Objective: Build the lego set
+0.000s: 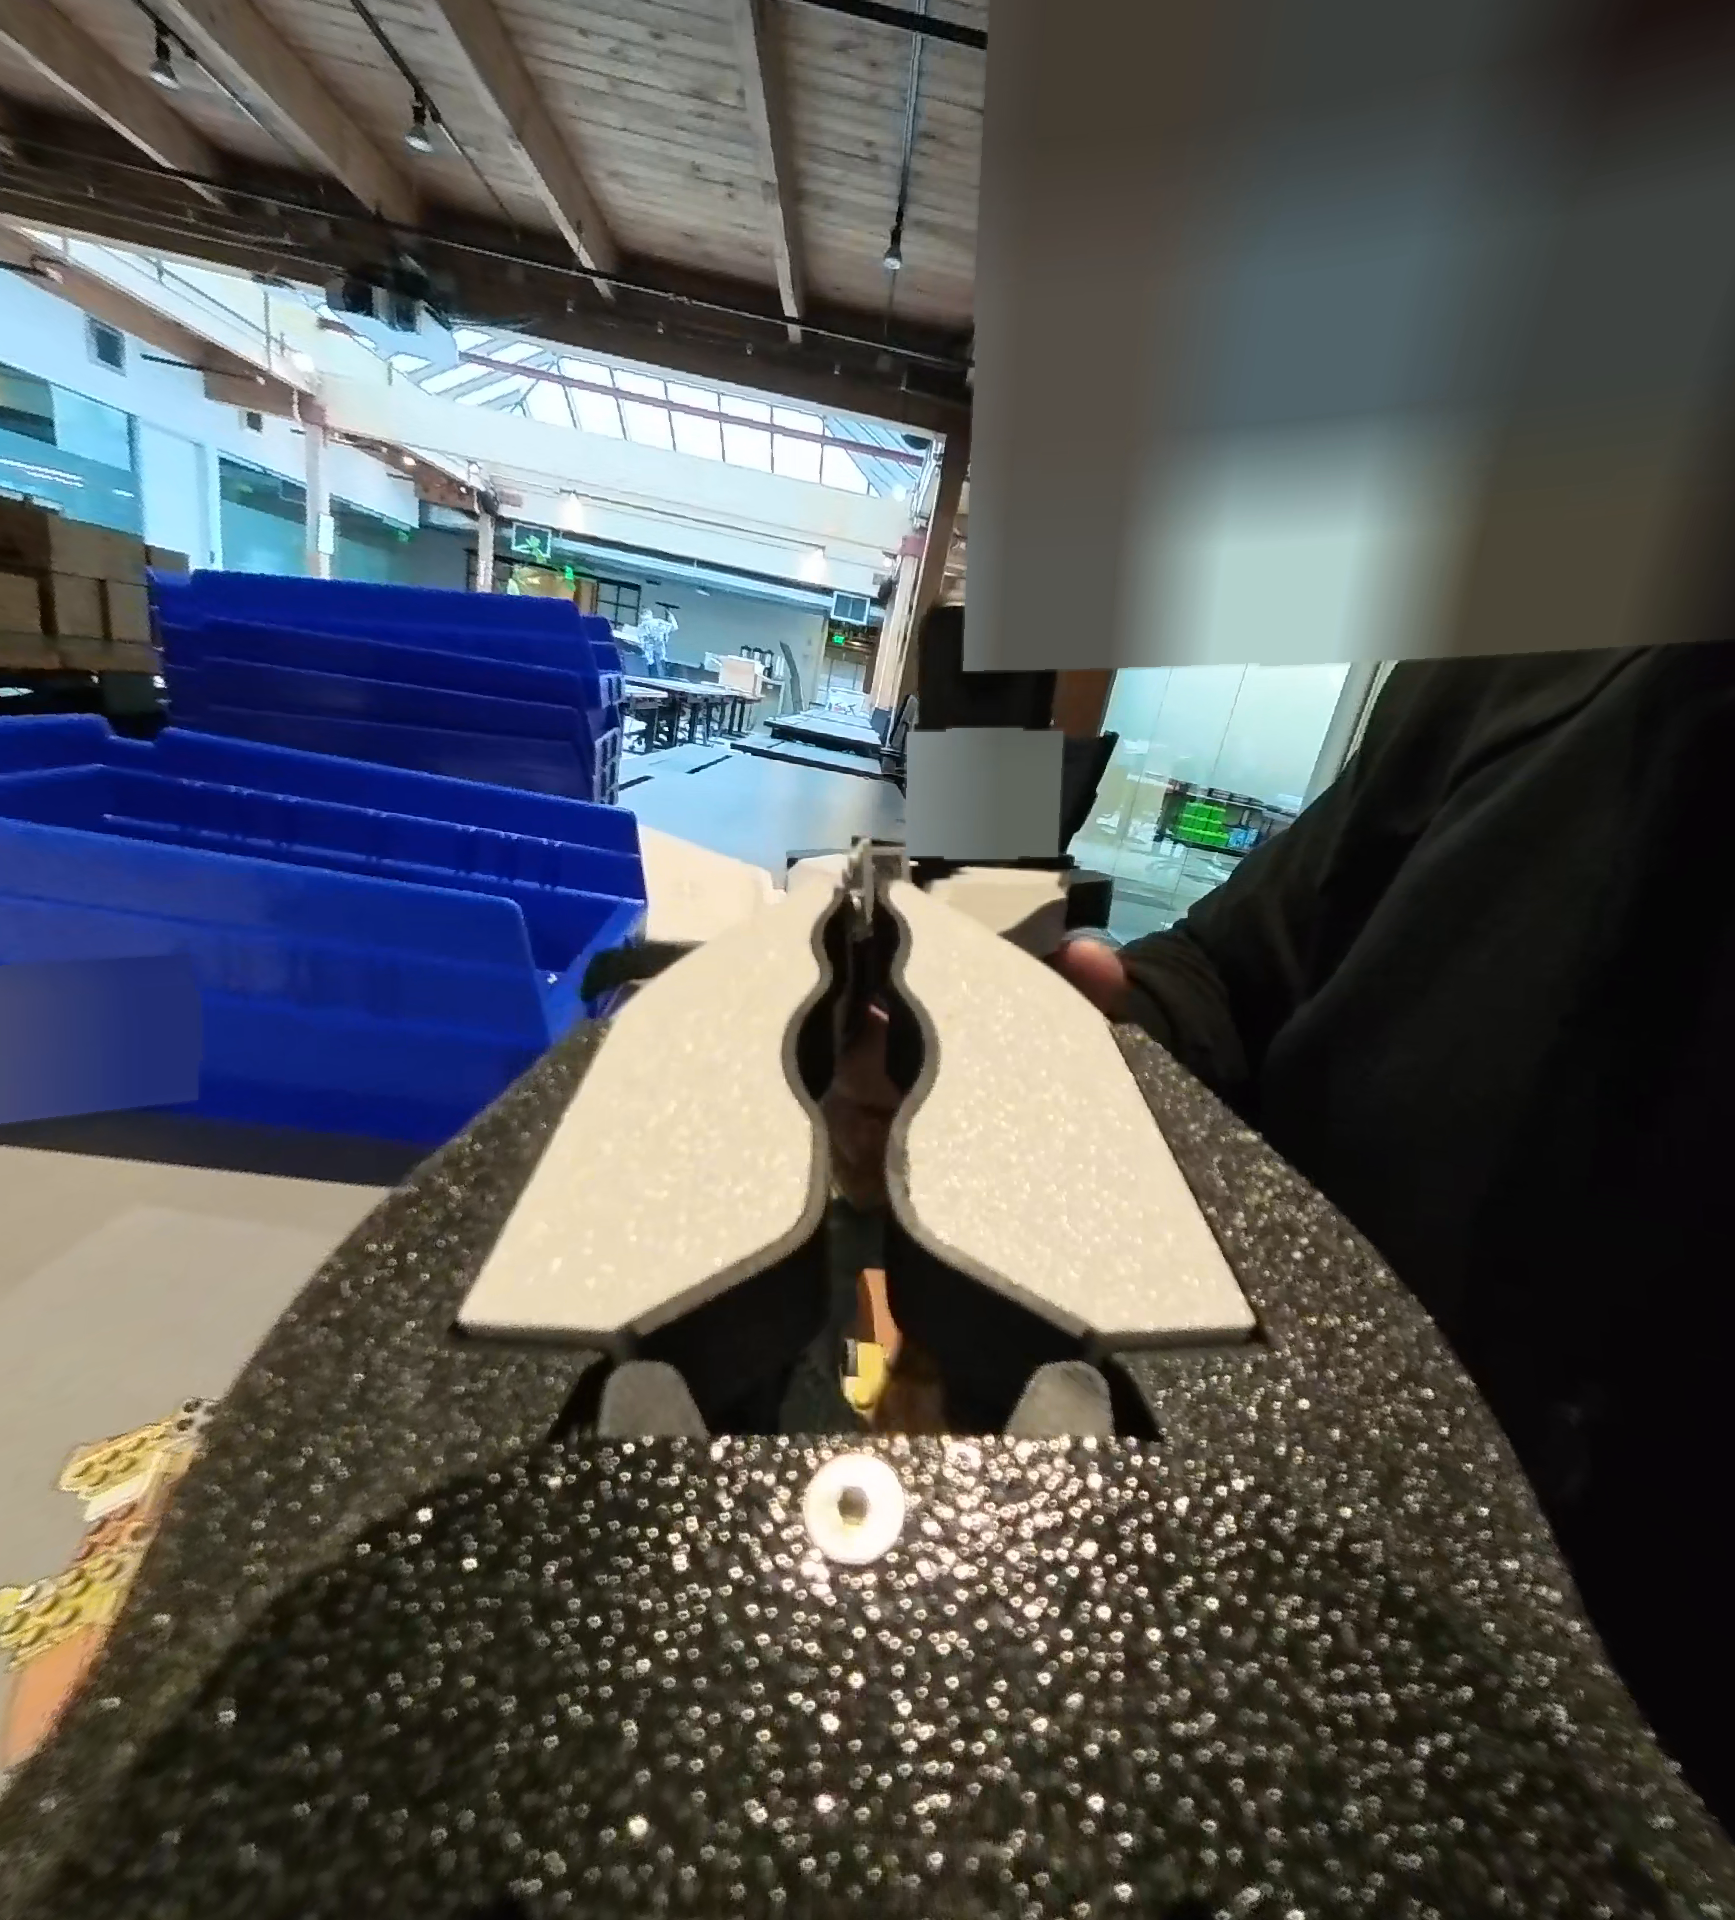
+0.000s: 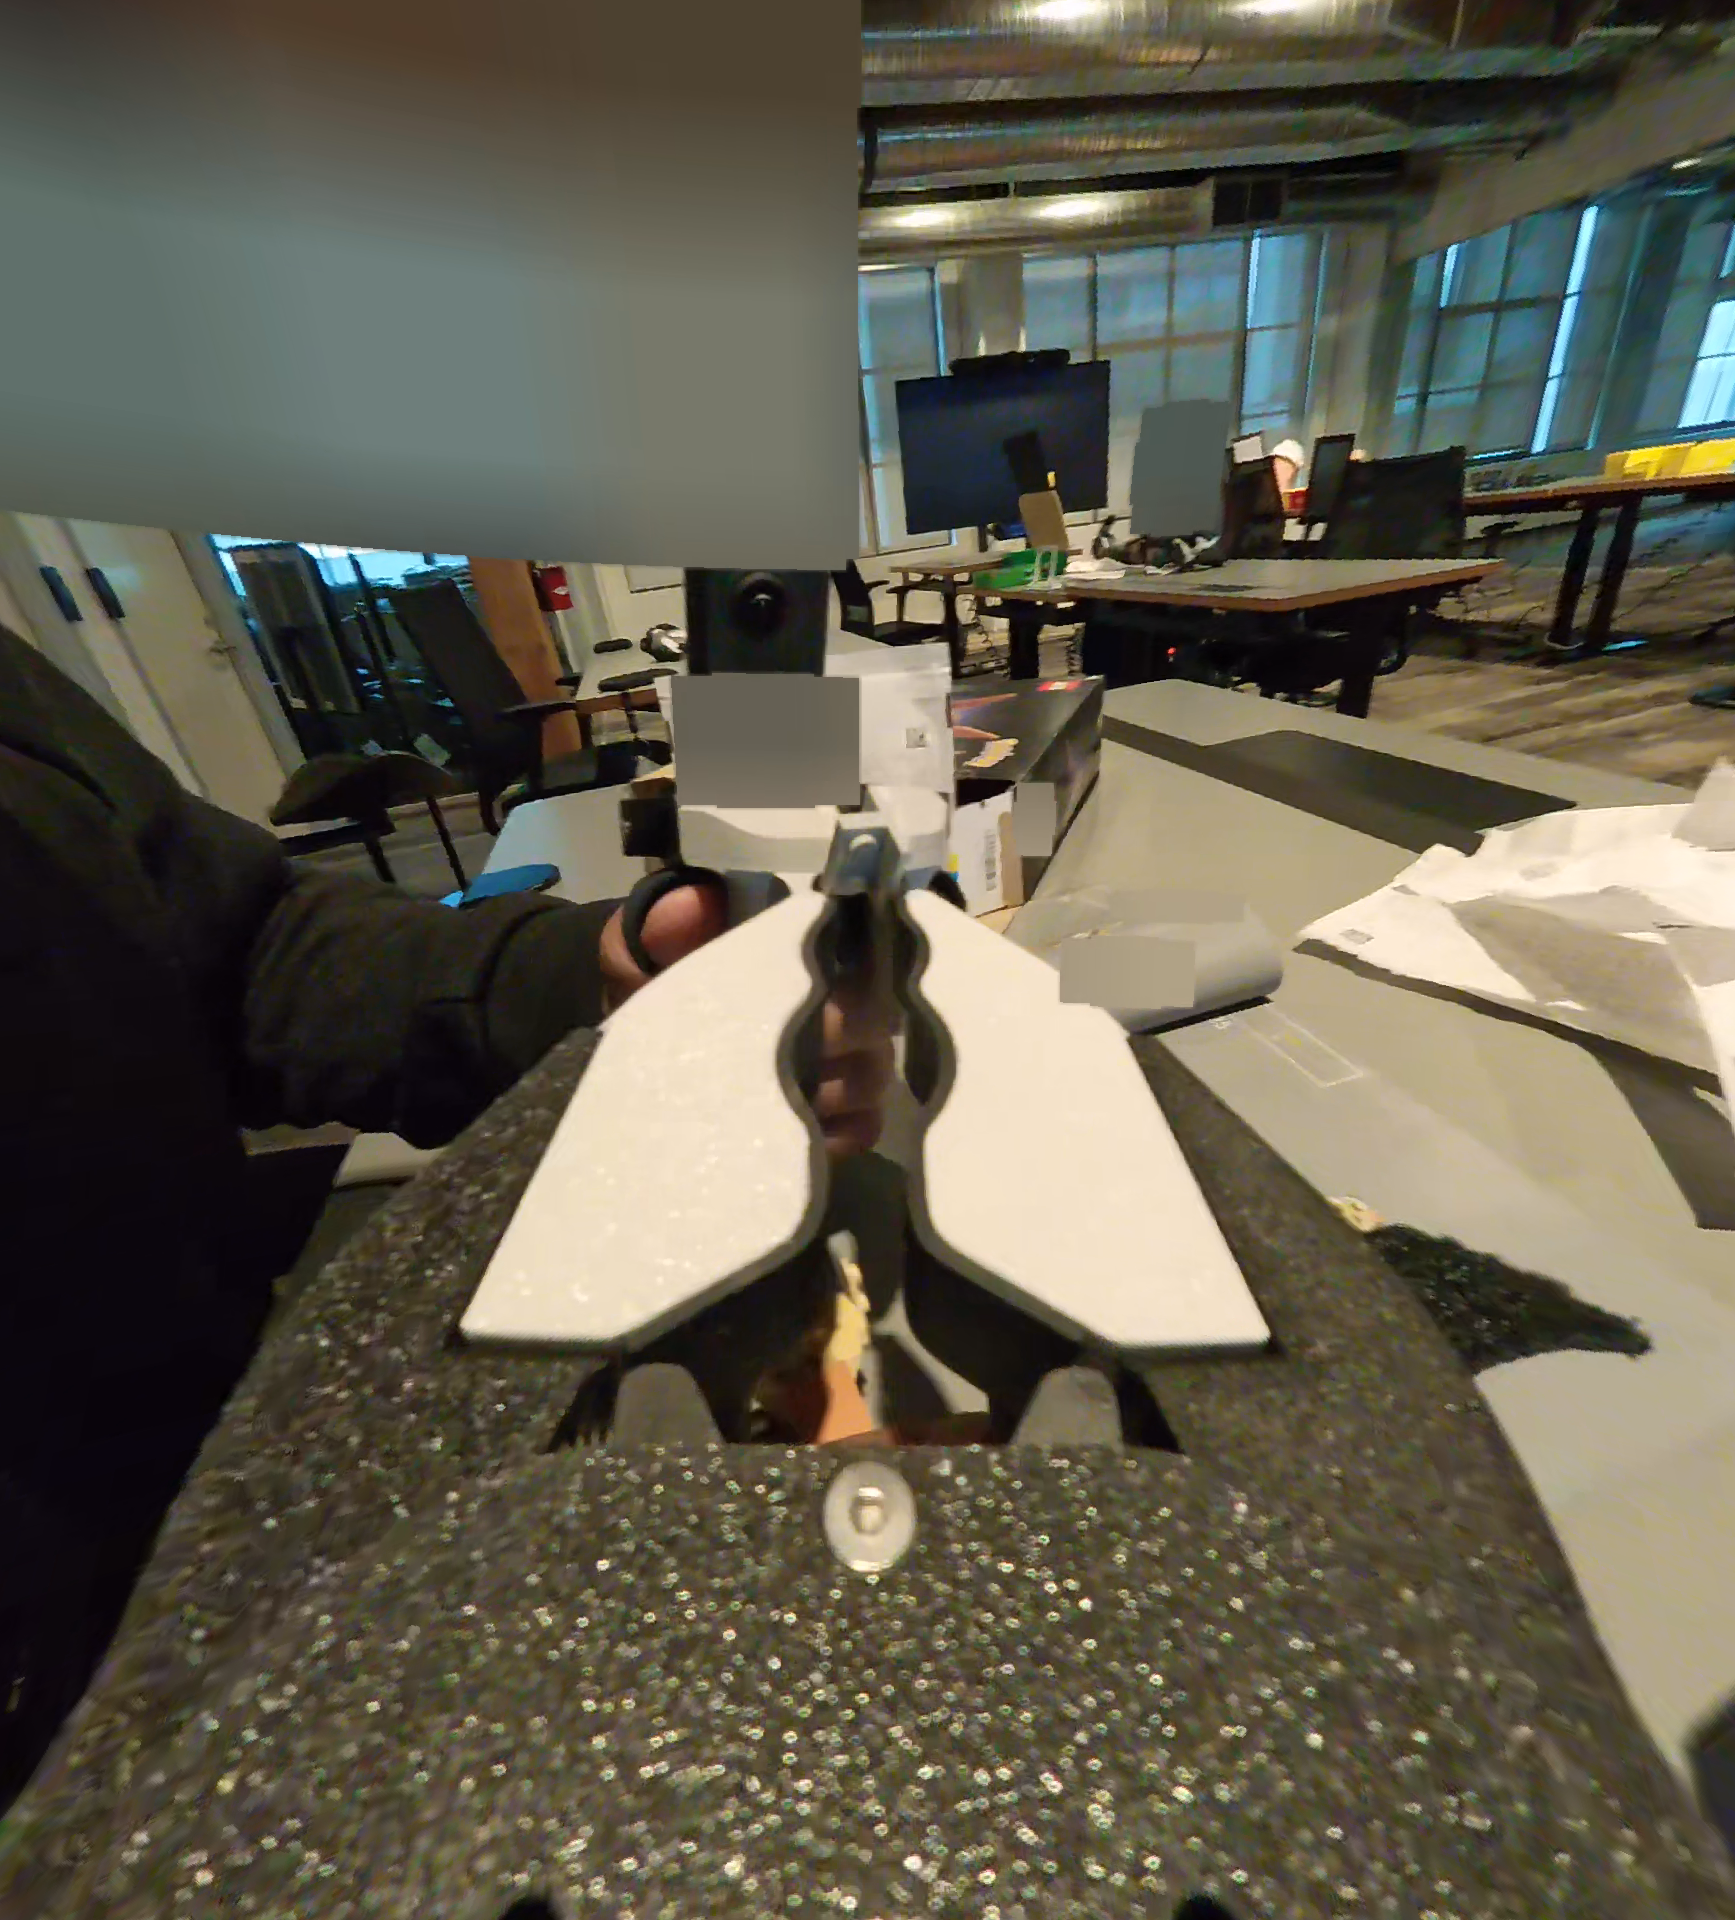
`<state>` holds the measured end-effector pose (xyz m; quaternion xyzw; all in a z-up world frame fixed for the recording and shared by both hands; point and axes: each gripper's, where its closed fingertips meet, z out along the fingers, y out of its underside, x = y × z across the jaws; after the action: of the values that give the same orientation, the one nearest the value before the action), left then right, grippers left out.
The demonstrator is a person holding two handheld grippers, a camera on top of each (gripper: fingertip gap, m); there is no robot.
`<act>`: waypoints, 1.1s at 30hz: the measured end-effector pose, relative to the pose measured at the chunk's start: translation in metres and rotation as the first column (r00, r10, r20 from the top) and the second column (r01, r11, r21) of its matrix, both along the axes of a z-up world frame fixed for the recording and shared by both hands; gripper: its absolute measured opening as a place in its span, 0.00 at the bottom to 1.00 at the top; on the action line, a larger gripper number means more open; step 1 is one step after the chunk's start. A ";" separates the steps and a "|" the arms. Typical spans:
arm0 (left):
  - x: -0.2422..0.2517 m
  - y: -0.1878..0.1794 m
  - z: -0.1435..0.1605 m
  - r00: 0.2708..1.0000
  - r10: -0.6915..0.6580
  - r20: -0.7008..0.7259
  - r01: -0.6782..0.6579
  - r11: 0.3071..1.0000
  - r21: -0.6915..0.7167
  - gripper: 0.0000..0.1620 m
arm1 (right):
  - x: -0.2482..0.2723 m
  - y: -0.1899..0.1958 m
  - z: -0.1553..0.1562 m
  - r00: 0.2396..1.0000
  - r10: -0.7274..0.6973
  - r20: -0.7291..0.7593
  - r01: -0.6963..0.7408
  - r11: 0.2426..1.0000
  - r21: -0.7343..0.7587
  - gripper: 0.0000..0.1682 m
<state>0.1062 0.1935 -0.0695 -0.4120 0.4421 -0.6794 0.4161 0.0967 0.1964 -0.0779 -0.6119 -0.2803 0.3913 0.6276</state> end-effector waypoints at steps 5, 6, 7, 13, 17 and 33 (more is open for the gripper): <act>0.002 0.001 -0.005 0.999 -0.009 -0.033 0.009 1.000 -0.019 0.02 | 0.004 0.004 -0.004 0.998 -0.038 0.042 0.037 0.999 0.015 0.02; 0.002 0.002 -0.006 0.999 -0.009 -0.039 0.008 1.000 -0.020 0.02 | 0.005 0.005 -0.005 0.998 -0.041 0.047 0.041 0.999 0.016 0.02; 0.001 0.002 -0.007 0.999 -0.009 -0.045 0.008 1.000 -0.021 0.02 | 0.005 0.005 -0.005 0.998 -0.044 0.054 0.043 0.999 0.016 0.01; 0.002 0.004 -0.010 0.997 -0.002 -0.072 0.001 1.000 -0.007 0.02 | 0.006 0.006 -0.008 0.995 -0.052 0.082 0.050 0.998 0.026 0.01; 0.002 0.005 -0.013 0.995 0.017 -0.099 -0.015 1.000 0.024 0.03 | 0.007 0.007 -0.010 0.991 -0.057 0.118 0.054 0.998 0.032 0.01; 0.009 0.012 -0.033 0.969 0.108 -0.222 -0.080 0.988 0.132 0.03 | 0.016 0.010 -0.026 0.965 -0.009 0.263 0.022 0.999 -0.045 0.01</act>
<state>0.1151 0.2050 -0.1025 -0.4817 0.5075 -0.5788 0.4188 0.1130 0.2065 -0.1044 -0.6752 -0.3468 0.3085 0.5733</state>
